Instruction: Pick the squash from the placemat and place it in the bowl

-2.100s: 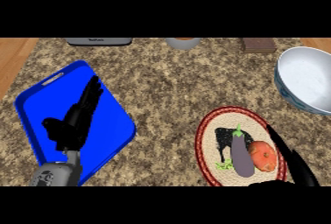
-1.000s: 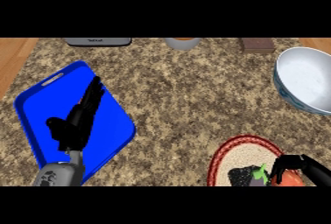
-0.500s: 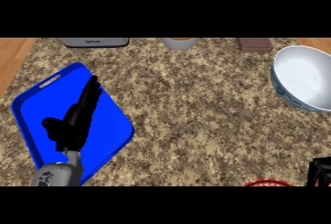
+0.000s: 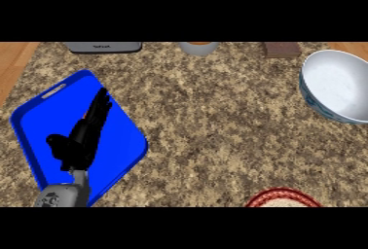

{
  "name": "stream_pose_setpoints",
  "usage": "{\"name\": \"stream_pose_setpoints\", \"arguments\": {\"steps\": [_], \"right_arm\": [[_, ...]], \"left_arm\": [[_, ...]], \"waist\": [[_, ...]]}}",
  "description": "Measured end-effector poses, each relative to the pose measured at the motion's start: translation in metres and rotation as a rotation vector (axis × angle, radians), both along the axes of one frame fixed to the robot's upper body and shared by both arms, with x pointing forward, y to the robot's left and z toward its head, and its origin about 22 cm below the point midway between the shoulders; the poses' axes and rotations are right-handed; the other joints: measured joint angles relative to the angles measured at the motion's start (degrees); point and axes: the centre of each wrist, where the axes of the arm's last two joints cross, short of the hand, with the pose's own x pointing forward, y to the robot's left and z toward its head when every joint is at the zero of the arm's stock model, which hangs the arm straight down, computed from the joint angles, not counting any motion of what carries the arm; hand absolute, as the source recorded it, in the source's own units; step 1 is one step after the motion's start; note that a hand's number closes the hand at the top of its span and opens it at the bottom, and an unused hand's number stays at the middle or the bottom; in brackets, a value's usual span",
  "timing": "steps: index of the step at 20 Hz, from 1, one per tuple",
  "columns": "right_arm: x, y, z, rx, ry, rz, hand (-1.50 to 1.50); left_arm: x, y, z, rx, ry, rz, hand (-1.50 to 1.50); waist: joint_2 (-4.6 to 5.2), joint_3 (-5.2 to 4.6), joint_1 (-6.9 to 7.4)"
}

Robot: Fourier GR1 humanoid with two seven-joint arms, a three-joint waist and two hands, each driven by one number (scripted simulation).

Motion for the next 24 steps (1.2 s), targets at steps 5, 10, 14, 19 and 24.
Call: {"name": "stream_pose_setpoints", "arguments": {"steps": [5, 10, 14, 19, 24], "right_arm": [[0.000, -0.001, 0.053, 0.002, -0.027, -0.033, 1.50], [0.008, 0.004, 0.087, 0.030, -0.021, -0.054, 1.50], [0.031, 0.008, 0.103, 0.028, -0.013, -0.102, 1.50], [0.055, 0.009, 0.116, -0.043, -0.033, -0.191, 1.50], [0.081, 0.007, 0.105, -0.179, -0.089, -0.300, 1.50]], "left_arm": [[0.002, -0.005, 0.004, -0.004, -0.008, -0.013, 0.00], [0.002, -0.010, 0.002, 0.000, -0.014, -0.018, 0.00], [0.003, -0.012, 0.001, -0.001, -0.012, -0.028, 0.00], [0.007, -0.015, 0.007, 0.000, -0.017, -0.036, 0.00], [0.008, -0.026, 0.008, -0.001, -0.024, -0.057, 0.00]], "waist": [[0.11, 0.01, 0.61], [0.21, 0.02, 1.14], [0.36, 0.04, 1.87], [0.51, 0.07, 2.49], [0.80, 0.11, 3.58]]}}
